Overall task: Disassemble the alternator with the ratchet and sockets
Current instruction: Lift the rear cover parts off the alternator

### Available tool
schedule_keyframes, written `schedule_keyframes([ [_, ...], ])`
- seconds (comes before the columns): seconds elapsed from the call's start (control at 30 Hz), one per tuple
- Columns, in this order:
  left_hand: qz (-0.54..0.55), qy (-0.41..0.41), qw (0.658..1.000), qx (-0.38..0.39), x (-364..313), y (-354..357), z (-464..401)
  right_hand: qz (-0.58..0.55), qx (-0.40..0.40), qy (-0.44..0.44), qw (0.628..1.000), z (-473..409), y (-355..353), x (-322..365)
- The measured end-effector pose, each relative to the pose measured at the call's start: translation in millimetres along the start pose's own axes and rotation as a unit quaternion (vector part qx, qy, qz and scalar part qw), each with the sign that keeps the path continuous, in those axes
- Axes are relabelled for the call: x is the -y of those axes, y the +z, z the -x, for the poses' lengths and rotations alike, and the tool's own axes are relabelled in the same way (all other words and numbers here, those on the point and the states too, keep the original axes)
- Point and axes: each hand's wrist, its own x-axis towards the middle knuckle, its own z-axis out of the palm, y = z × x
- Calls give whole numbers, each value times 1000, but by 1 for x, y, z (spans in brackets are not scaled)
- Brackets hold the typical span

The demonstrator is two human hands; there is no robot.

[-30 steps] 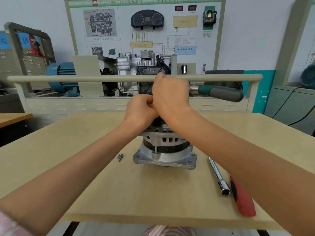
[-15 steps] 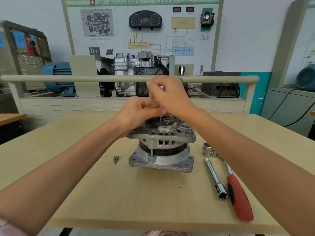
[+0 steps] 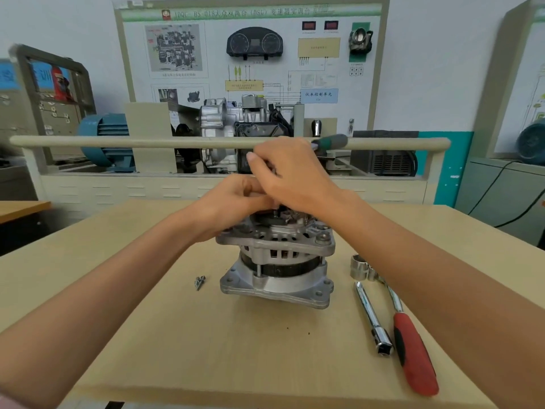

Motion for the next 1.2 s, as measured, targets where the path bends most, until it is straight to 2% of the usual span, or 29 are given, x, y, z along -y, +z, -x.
schedule_keyframes([
  [0.1,42,-6,999,28,4,0,1,-119,30,48,991,-7,2,-2],
  [0.17,65,-17,998,7,4,2,0,-235,24,104,966,-6,-1,-4],
  [0.2,70,-22,997,-13,3,3,0,-245,19,104,964,-5,-2,-2],
  [0.23,73,-22,996,-40,1,4,0,-205,23,88,974,-6,-1,1],
  [0.3,34,-32,991,-122,-2,9,1,-3,53,33,998,-9,4,11],
  [0.33,-13,-51,983,-175,-2,11,-1,121,48,17,991,-10,9,18],
  [0.4,-83,-91,962,-245,-3,20,-3,282,22,52,958,-11,18,28],
  [0.43,-93,-94,957,-257,-3,23,-4,321,24,81,943,-11,20,31],
  [0.5,-96,-79,964,-233,-2,23,-4,339,37,97,935,-11,20,31],
  [0.63,-12,-28,993,-110,-1,7,3,245,39,48,967,-15,11,20],
  [0.67,16,-23,996,-81,1,4,3,191,41,43,980,-14,11,17],
  [0.73,69,-14,997,-41,6,2,2,7,39,59,997,-10,11,11],
  [0.8,100,-13,994,-33,7,3,0,-167,13,87,982,-7,7,5],
  [0.83,105,-12,994,-39,7,3,-1,-201,5,95,975,-6,5,6],
  [0.87,108,-14,993,-52,5,5,-1,-190,3,95,977,-5,5,6],
  [0.9,101,-16,992,-78,4,6,-2,-131,6,88,987,-6,7,7],
  [0.93,79,-18,990,-115,2,8,-3,-20,10,83,996,-7,10,9],
  [0.97,29,-23,986,-161,3,11,-5,127,17,84,988,-8,13,14],
  [1.0,-43,-27,977,-208,2,16,-7,257,24,92,962,-8,16,18],
  [1.03,-111,-25,964,-241,0,22,-8,340,32,103,934,-9,17,22],
  [1.07,-154,-18,954,-258,-1,26,-8,375,45,107,920,-9,16,26],
  [1.13,-152,2,961,-231,0,23,-8,376,61,100,919,-10,12,26],
  [1.2,-104,17,989,-108,3,8,-4,334,62,78,937,-9,5,18],
])
